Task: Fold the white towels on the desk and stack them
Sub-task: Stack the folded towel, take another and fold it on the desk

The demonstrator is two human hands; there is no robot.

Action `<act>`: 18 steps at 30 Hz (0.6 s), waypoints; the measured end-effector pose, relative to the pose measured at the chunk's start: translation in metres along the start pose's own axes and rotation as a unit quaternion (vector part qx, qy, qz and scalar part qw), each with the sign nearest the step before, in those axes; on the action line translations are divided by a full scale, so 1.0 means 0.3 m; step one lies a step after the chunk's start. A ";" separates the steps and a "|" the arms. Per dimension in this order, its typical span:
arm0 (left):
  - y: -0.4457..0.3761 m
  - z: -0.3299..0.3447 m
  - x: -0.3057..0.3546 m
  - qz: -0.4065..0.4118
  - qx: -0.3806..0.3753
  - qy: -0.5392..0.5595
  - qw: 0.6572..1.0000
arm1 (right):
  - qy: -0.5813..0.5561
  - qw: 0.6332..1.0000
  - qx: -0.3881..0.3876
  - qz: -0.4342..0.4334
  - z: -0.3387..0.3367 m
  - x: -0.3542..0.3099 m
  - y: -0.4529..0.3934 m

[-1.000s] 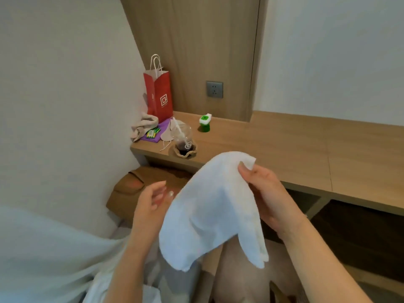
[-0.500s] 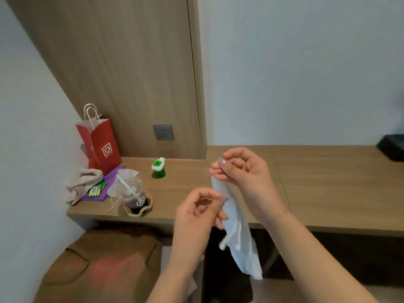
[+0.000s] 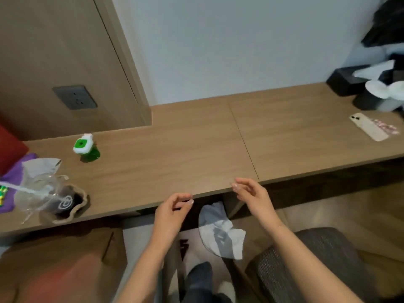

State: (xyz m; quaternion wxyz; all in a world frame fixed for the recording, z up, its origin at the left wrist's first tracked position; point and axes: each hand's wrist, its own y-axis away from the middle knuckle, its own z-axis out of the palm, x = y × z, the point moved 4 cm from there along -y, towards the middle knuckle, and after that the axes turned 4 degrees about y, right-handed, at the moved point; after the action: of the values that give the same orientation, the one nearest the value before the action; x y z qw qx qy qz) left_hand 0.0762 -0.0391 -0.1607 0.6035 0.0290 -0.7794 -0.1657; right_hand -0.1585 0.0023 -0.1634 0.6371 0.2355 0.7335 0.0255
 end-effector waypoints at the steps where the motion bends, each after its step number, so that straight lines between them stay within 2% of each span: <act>1: 0.001 0.020 -0.025 -0.005 -0.005 -0.007 1.000 | 0.003 1.000 0.001 0.008 -0.016 0.043 0.014; 9: 0.059 0.169 -0.287 -0.016 -0.036 -0.071 0.997 | 0.026 0.996 0.003 0.086 -0.100 0.412 0.092; 18: 0.076 0.325 -0.780 -0.133 -0.099 -0.064 0.984 | 0.033 0.987 0.011 0.157 -0.062 0.894 0.109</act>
State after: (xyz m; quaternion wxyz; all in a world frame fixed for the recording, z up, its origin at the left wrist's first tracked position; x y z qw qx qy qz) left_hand 0.0502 0.0616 -0.3931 0.5247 0.0615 -0.7854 -0.3226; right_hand -0.1865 0.1377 -0.3964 0.5978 0.3537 0.7085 0.1245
